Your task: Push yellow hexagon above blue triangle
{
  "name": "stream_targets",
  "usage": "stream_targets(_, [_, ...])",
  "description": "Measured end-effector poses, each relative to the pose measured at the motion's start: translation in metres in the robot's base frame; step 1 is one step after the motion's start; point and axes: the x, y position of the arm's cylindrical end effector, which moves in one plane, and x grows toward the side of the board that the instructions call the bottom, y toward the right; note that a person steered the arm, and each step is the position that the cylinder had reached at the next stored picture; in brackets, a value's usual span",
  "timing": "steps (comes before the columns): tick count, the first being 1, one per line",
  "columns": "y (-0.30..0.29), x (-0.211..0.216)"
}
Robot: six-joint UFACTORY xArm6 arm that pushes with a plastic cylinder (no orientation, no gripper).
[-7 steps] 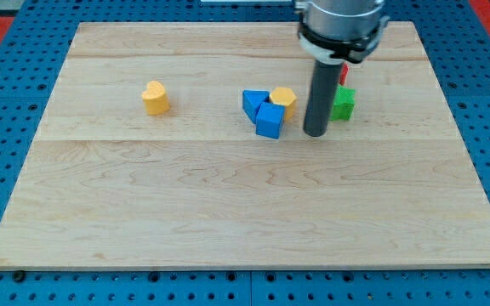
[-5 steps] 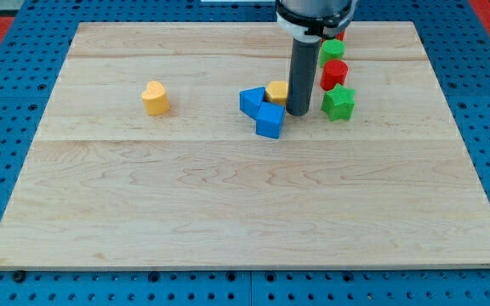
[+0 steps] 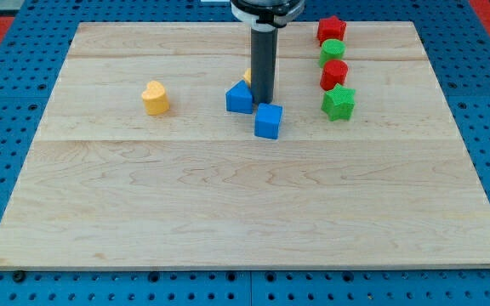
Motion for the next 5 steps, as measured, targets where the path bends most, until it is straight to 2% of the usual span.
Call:
stream_targets(1, [-0.001,-0.023])
stream_targets(3, [-0.019,-0.029])
stream_targets(5, [-0.019,-0.076])
